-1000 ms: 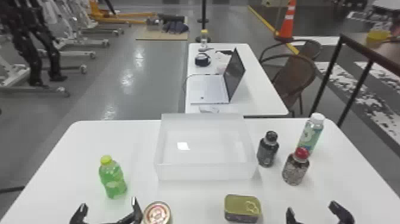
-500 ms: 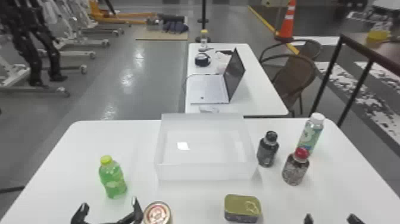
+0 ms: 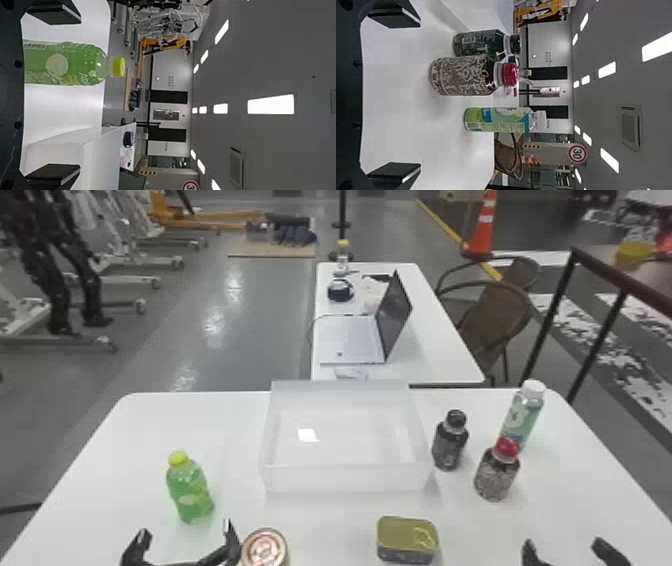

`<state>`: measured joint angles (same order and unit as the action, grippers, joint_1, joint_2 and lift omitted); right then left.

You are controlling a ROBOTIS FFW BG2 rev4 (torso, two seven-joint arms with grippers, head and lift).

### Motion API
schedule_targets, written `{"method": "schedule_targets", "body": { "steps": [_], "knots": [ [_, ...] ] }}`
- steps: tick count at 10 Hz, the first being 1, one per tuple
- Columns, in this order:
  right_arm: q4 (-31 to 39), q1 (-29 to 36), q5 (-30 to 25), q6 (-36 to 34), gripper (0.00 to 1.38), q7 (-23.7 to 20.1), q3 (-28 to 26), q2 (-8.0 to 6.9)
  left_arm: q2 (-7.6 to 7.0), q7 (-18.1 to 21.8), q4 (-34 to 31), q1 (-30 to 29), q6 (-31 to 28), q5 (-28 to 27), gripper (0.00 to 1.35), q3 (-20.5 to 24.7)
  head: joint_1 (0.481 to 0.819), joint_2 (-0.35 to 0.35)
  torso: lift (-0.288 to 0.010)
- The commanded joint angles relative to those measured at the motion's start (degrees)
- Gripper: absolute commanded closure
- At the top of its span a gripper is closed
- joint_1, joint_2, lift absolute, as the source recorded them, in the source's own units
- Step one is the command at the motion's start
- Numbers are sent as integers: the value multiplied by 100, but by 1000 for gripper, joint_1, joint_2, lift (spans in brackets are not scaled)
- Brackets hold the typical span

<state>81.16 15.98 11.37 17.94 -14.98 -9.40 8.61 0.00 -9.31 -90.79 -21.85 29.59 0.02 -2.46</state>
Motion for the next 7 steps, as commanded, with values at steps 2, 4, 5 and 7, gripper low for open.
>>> {"method": "schedule_targets", "body": {
  "steps": [2,4,5,7],
  "knots": [
    [-153,-122,67,-1,-2,-49,0,71,9,-1,9,5,2,6,-2,0,549,0,-100],
    [-153,-122,67,-1,-2,-49,0,71,9,-1,9,5,2,6,-2,0,549,0,-100],
    [-153,-122,67,-1,-2,-49,0,71,9,-1,9,5,2,6,-2,0,549,0,-100],
    [-153,-122,67,-1,-2,-49,0,71,9,-1,9,5,2,6,-2,0,549,0,-100]
  ]
}}
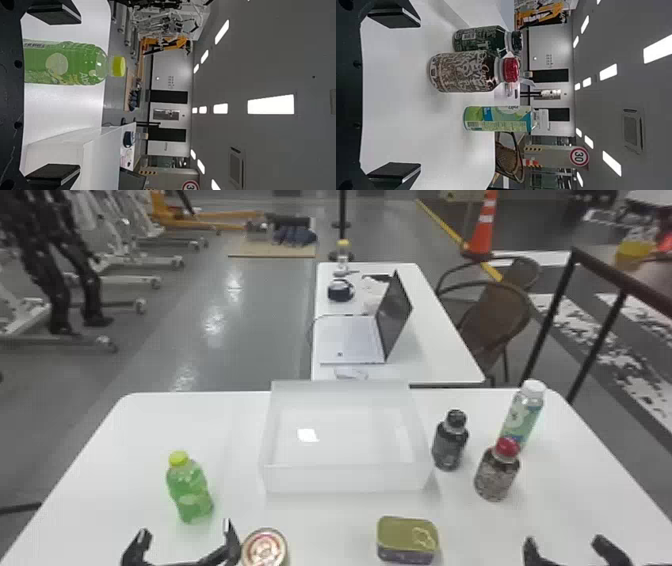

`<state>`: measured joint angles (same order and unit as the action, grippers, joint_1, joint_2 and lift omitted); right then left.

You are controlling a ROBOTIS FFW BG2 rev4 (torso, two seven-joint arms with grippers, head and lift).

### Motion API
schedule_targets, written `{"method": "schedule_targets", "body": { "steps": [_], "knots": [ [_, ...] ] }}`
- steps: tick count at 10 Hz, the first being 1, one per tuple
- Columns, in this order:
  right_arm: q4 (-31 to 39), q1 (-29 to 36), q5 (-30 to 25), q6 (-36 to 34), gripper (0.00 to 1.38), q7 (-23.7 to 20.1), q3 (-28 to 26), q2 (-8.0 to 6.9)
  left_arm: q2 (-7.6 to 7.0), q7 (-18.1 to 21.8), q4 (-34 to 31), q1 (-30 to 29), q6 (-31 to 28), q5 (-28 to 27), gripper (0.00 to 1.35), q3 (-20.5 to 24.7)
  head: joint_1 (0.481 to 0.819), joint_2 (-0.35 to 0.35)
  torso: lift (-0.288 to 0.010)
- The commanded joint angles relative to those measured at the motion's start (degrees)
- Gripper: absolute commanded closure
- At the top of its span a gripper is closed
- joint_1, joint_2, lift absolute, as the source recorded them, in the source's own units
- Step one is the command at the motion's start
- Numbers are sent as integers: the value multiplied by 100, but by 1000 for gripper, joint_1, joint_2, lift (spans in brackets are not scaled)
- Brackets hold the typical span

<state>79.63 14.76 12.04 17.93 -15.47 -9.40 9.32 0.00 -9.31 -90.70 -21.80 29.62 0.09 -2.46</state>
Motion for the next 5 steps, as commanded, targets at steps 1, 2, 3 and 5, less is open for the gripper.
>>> {"method": "schedule_targets", "body": {
  "steps": [1,2,3,5],
  "knots": [
    [0,0,0,0,-2,0,0,0,9,0,0,0,0,0,-2,0,549,0,-100],
    [0,0,0,0,-2,0,0,0,9,0,0,0,0,0,-2,0,549,0,-100],
    [0,0,0,0,-2,0,0,0,9,0,0,0,0,0,-2,0,549,0,-100],
    [0,0,0,0,-2,0,0,0,9,0,0,0,0,0,-2,0,549,0,-100]
  ]
}}
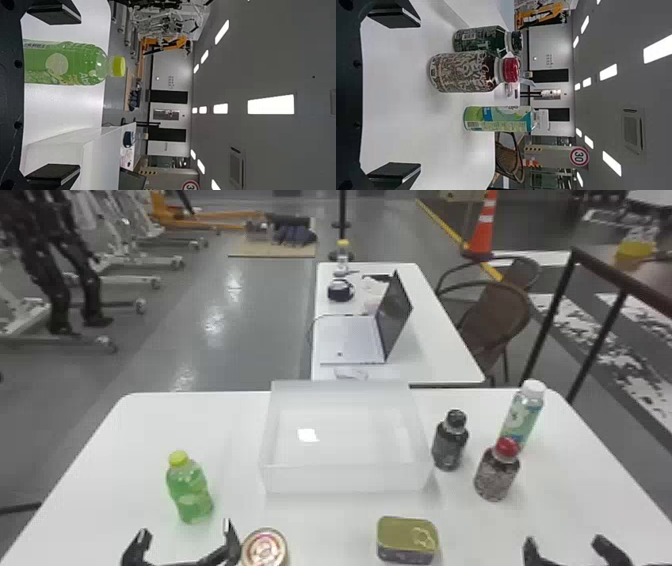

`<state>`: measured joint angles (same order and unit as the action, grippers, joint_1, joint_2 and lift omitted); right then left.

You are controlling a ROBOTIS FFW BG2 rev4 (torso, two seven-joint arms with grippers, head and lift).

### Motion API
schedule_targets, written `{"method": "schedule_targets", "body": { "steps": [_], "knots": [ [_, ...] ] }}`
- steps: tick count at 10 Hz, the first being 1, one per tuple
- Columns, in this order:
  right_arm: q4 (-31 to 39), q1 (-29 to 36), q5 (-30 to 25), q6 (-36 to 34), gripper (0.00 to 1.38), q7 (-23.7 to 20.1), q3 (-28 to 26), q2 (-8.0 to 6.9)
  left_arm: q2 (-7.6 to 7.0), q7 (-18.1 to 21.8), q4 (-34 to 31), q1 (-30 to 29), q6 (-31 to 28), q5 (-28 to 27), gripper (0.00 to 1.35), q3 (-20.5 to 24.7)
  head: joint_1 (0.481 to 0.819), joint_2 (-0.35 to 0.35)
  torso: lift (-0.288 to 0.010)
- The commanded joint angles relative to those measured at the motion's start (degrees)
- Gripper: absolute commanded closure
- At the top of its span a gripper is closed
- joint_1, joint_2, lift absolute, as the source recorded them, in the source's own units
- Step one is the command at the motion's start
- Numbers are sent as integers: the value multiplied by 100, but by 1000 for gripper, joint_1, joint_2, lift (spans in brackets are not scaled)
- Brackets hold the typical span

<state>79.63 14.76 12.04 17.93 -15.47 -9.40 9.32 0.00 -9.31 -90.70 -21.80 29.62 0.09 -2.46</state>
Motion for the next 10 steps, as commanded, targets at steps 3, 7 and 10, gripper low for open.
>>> {"method": "schedule_targets", "body": {
  "steps": [3,7,10],
  "knots": [
    [0,0,0,0,-2,0,0,0,9,0,0,0,0,0,-2,0,549,0,-100],
    [0,0,0,0,-2,0,0,0,9,0,0,0,0,0,-2,0,549,0,-100],
    [0,0,0,0,-2,0,0,0,9,0,0,0,0,0,-2,0,549,0,-100]
  ]
}}
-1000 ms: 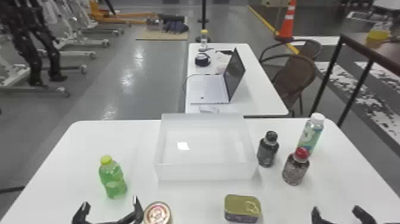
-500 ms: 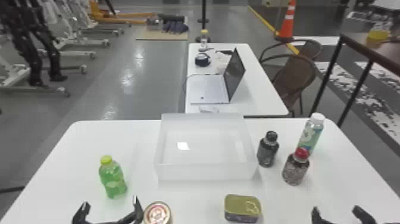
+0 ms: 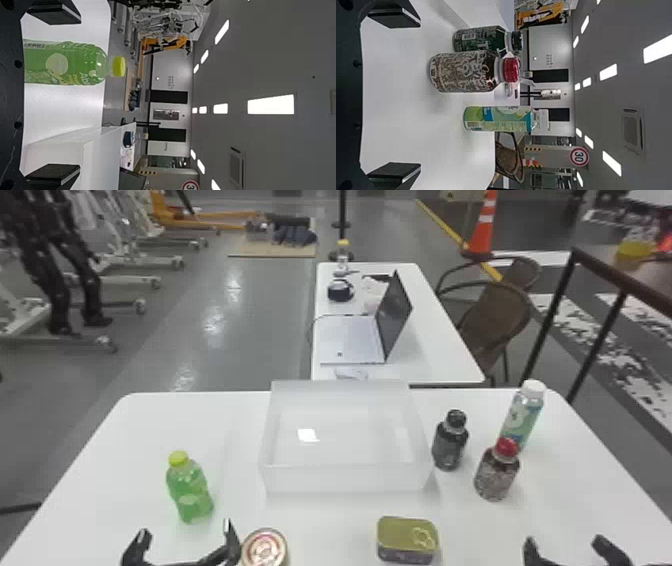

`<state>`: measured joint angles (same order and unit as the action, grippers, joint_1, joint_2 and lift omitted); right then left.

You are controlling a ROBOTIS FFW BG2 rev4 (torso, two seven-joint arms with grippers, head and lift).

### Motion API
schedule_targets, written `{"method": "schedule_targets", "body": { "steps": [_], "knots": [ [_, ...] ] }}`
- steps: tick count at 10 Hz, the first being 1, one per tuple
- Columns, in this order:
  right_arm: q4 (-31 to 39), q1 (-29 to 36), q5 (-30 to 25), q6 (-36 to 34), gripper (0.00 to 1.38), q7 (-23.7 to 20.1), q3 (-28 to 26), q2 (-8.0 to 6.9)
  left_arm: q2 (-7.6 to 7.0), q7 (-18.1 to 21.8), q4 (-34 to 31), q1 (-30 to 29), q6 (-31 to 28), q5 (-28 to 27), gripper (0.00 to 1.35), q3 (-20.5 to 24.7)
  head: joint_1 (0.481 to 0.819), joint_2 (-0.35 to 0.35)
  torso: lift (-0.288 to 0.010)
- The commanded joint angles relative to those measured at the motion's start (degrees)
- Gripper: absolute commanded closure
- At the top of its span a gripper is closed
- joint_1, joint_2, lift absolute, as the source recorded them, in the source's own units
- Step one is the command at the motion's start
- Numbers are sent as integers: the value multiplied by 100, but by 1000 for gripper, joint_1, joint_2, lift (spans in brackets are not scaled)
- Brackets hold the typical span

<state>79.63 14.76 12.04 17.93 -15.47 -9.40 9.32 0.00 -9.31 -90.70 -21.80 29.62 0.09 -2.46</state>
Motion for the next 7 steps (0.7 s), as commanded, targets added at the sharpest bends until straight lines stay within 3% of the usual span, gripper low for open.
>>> {"method": "schedule_targets", "body": {
  "steps": [1,7],
  "knots": [
    [0,0,0,0,-2,0,0,0,9,0,0,0,0,0,-2,0,549,0,-100],
    [0,0,0,0,-2,0,0,0,9,0,0,0,0,0,-2,0,549,0,-100]
  ]
}}
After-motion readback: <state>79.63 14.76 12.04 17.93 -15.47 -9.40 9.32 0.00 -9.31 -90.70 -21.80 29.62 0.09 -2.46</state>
